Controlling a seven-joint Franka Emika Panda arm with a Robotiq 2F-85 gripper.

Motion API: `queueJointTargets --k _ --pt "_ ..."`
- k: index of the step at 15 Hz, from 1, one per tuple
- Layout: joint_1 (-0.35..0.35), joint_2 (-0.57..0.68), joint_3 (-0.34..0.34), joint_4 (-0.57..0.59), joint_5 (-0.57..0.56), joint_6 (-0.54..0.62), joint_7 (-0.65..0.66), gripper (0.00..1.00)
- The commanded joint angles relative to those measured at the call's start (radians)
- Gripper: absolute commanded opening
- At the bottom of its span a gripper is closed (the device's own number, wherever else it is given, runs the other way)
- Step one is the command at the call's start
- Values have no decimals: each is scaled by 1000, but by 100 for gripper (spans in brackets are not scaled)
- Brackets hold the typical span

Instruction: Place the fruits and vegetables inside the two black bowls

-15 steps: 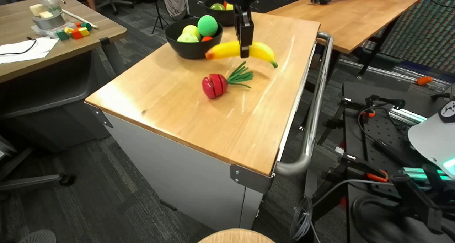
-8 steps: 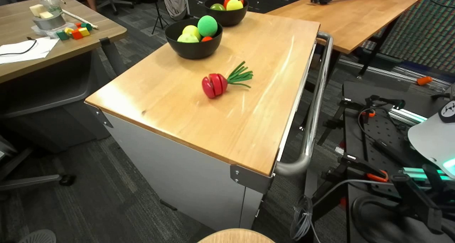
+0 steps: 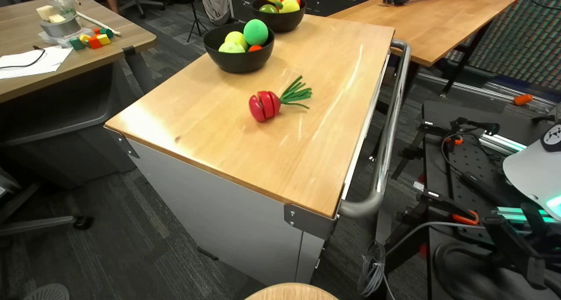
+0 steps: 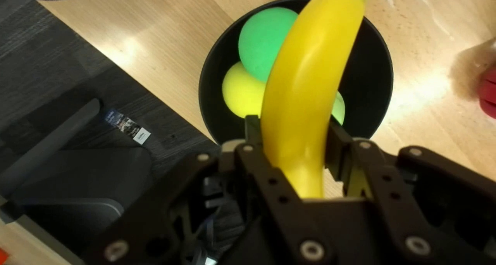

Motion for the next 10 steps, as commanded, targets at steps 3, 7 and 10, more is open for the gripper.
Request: queueJointTargets --k 3,7,10 --pt "-30 170 35 275 95 -246 -32 15" --pt "-22 220 45 345 102 -315 -15 15" --pt "-17 241 45 333 95 -240 3 15"
